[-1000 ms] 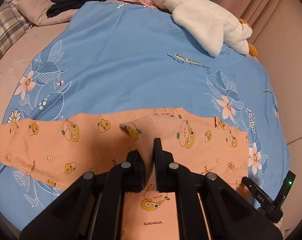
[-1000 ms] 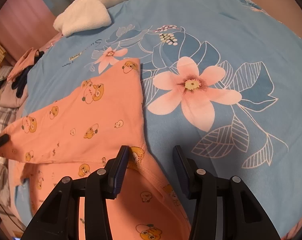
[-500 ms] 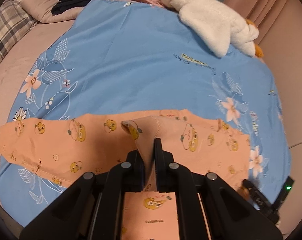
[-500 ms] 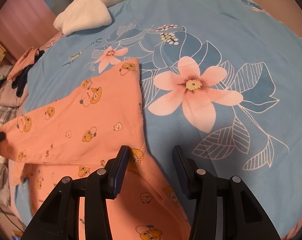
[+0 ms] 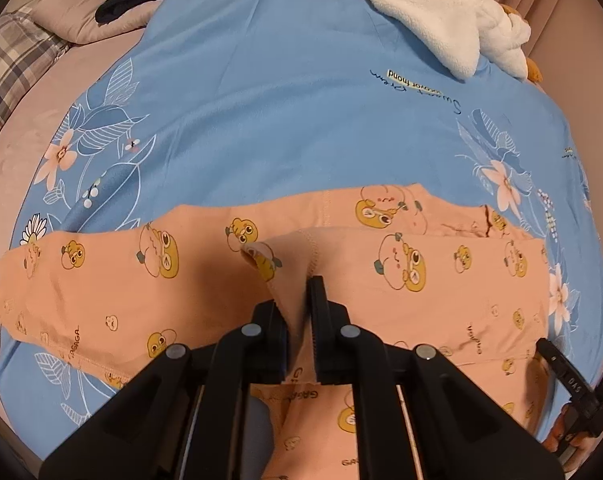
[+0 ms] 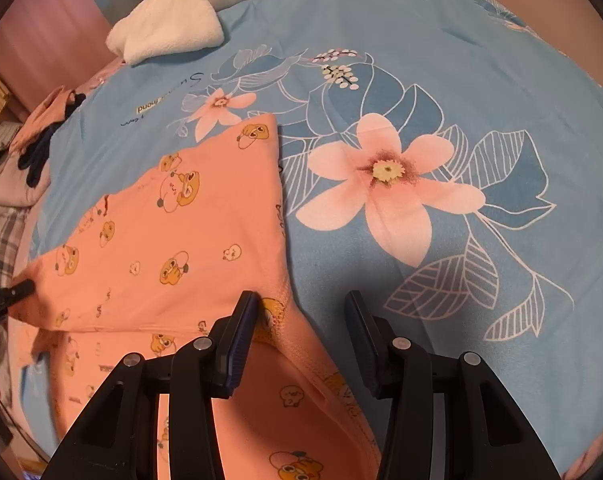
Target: Fold small clothes
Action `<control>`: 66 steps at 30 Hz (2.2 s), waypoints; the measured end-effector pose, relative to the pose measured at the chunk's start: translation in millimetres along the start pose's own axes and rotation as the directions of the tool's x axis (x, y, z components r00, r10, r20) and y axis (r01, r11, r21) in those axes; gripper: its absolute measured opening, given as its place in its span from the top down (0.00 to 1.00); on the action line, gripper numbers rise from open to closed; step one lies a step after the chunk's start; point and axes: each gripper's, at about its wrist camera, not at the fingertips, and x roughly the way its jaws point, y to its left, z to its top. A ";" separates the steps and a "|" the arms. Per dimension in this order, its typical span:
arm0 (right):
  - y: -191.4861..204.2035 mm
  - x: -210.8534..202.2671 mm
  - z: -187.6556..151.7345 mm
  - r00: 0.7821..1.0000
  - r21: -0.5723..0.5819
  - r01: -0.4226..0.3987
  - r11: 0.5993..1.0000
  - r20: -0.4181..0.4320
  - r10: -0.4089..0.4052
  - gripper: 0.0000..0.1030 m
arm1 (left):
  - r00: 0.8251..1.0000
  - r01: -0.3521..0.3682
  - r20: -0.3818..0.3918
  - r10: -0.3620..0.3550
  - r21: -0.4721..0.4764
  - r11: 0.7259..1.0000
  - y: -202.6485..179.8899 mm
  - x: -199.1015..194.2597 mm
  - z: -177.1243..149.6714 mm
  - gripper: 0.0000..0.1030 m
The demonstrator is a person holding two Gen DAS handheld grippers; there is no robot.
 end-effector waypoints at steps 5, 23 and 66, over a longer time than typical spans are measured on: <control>1.1 0.1 -0.6 1.000 -0.003 0.008 1.000 0.001 -0.008 0.53 | 1.000 -0.019 -0.012 0.019 0.012 1.000 2.7 12.4 -3.3 0.89; 3.3 2.4 -1.6 1.000 -0.020 0.026 0.999 -0.002 -0.026 0.53 | 0.998 -0.028 -0.052 0.029 0.007 1.000 14.6 36.8 -8.7 0.85; 7.4 4.9 -1.5 0.998 -0.043 0.064 0.997 -0.006 -0.065 0.53 | 0.996 0.084 -0.004 -0.085 -0.137 0.987 40.8 24.7 -24.0 0.69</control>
